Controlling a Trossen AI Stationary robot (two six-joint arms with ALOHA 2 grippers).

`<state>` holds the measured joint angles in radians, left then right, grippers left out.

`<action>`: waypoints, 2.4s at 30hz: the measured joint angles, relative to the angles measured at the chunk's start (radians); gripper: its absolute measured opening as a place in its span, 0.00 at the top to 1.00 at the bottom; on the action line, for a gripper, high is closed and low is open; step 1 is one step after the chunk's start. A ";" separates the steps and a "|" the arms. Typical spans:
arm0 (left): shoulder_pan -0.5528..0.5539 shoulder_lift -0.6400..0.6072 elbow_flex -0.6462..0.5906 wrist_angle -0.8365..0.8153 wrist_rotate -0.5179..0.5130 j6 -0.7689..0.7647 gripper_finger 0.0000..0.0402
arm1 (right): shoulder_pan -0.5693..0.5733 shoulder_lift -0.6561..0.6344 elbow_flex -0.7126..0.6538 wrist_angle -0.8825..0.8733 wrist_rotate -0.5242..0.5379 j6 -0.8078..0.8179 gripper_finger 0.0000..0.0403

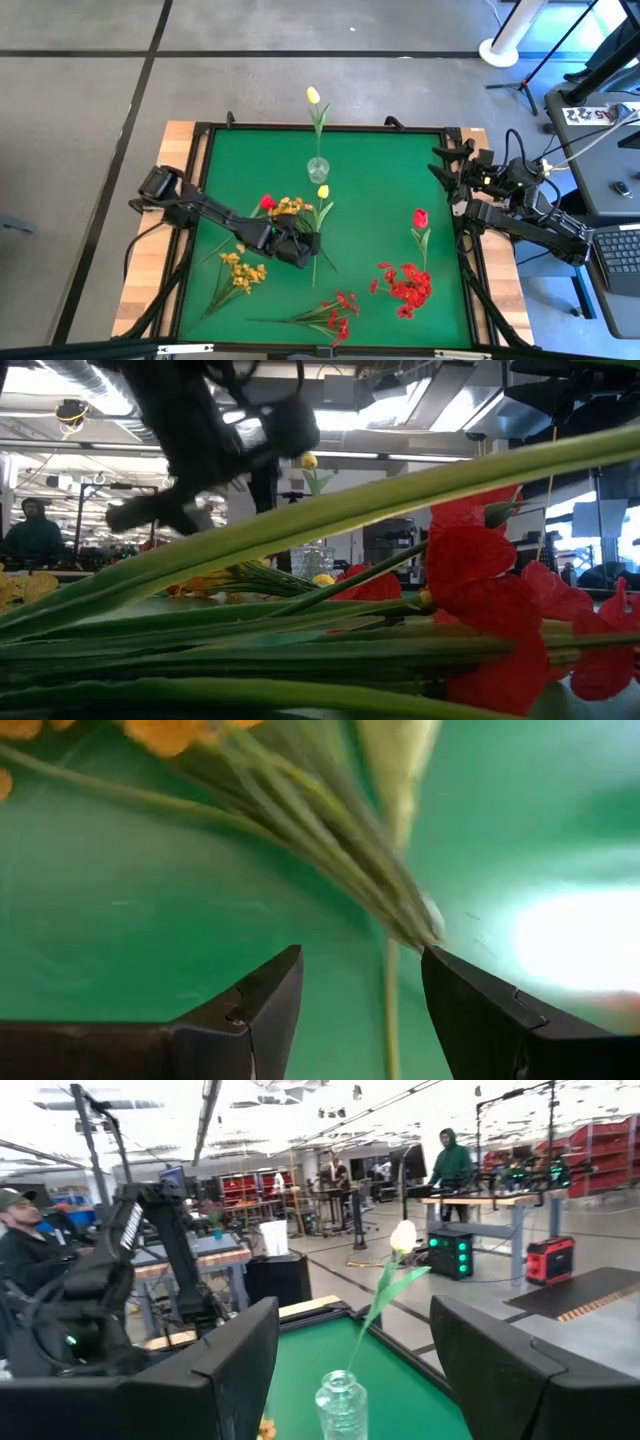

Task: Sort flowers into vase by color
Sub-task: Put the top left yellow flower into the transparent vase

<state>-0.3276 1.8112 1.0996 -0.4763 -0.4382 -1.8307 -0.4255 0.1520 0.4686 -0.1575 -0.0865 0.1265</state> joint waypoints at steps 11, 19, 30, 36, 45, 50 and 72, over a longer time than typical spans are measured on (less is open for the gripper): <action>0.110 0.056 -0.001 0.117 -0.053 0.020 0.50 | 0.000 0.000 0.000 -0.001 -0.049 0.019 0.36; 0.158 0.065 -0.001 0.112 -0.042 0.084 0.53 | 0.000 0.000 0.000 -0.002 -0.065 0.025 0.36; 0.160 0.065 -0.001 0.113 -0.070 0.123 0.89 | 0.000 0.000 0.000 -0.002 -0.064 0.024 0.36; 0.166 0.063 -0.001 0.180 -0.084 0.233 0.98 | 0.000 0.000 0.000 -0.002 -0.063 0.024 0.36; 0.122 -0.064 -0.001 0.313 -0.177 0.402 0.99 | 0.000 0.000 0.000 -0.002 -0.062 0.025 0.36; 0.063 -0.183 -0.001 0.323 -0.360 0.548 1.00 | 0.000 0.000 0.000 -0.002 -0.059 0.026 0.36; 0.418 -0.211 -0.001 0.871 -0.415 1.680 1.00 | 0.000 0.000 0.000 -0.014 -0.053 0.026 0.36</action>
<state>0.0906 1.6005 1.0988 0.3943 -0.8534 -0.1508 -0.4259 0.1520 0.4690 -0.1714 -0.1398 0.1520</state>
